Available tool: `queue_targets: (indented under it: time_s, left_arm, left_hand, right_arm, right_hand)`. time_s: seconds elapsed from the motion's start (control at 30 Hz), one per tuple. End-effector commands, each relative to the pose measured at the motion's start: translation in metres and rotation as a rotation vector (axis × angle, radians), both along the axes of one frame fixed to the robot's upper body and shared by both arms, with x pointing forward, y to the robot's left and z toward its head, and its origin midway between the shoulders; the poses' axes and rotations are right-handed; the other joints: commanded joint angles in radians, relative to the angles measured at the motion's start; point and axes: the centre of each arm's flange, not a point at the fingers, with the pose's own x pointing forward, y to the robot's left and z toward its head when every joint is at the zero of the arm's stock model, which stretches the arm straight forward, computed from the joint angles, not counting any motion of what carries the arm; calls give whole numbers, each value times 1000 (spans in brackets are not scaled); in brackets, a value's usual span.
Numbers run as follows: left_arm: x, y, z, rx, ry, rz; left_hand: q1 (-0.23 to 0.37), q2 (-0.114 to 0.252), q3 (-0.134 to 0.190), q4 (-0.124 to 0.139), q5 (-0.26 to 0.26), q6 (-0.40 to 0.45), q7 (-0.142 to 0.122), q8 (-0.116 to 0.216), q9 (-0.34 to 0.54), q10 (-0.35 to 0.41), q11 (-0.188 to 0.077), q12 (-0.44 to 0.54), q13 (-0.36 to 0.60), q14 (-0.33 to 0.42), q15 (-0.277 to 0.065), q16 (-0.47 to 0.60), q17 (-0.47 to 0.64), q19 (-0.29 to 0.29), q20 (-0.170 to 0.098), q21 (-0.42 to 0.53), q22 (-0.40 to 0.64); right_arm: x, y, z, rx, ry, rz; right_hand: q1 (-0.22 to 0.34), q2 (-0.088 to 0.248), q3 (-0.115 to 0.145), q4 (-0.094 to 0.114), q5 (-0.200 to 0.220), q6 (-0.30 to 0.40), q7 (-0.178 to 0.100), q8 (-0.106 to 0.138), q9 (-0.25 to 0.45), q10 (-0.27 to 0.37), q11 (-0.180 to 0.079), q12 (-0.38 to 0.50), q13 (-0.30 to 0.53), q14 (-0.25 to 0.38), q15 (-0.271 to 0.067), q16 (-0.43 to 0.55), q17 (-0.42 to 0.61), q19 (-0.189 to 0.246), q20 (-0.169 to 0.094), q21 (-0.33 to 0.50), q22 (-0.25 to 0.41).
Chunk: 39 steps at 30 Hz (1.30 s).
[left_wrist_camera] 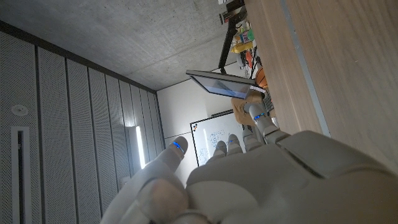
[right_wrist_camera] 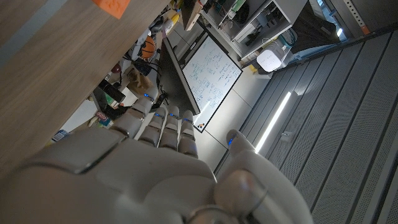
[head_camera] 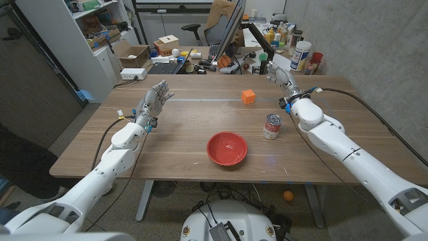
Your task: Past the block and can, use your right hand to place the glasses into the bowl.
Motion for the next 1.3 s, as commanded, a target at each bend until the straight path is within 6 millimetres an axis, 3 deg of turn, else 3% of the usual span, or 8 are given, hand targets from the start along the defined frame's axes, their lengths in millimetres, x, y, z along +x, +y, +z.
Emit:
queue_targets:
  time_s: [0.03, 0.4, 0.73, 1.3]
  left_arm:
    - [-1, 1, 3, 9, -13, -7]
    - [1, 0, 6, 4, -27, -12]
    - [2, -3, 9, 5, -30, -9]
    - [2, -19, 13, 22, -44, -20]
  left_hand:
    - [-2, 102, 6, 1, 7, 4, 5, 4, 5, 3, 2, 4, 3, 1, 2, 8, 2, 0, 6, -1, 5]
    - [-2, 102, 6, 1, 7, 6, 6, 4, 5, 4, 2, 5, 3, 2, 2, 8, 2, 2, 7, -3, 5]
    - [-3, 102, 6, 1, 7, 8, 6, 4, 5, 5, 3, 4, 3, 3, 3, 8, 2, 4, 7, -6, 5]
    - [-3, 101, 6, 0, 7, 11, 8, 4, 5, 7, 3, 5, 3, 6, 4, 8, 2, 6, 8, -9, 6]
  right_arm:
    - [-11, 3, 11, -84, -23, -84]
    - [-4, 3, 33, -191, -21, -169]
    - [3, -8, 51, -259, -8, -252]
    - [-16, -40, 72, -373, 16, -412]
  right_hand:
    - [5, -23, -3, -12, 3, -1, -5, 4, 5, -5, 3, -3, 4, 1, 12, -3, 1, -2, 16, -2, 5]
    - [22, -65, -18, -43, 8, -10, -6, 4, 7, -21, -5, -6, 5, -11, 18, -7, 2, -20, 24, -7, 5]
    - [34, -82, -23, -58, 13, -12, -4, 4, 7, -23, -6, -6, 6, -17, 16, -9, 2, -24, 23, -7, 5]
    - [91, -110, -24, -109, 31, -51, -4, -1, 9, -55, -18, -12, 8, -36, 12, -10, 3, -36, 23, -7, 5]
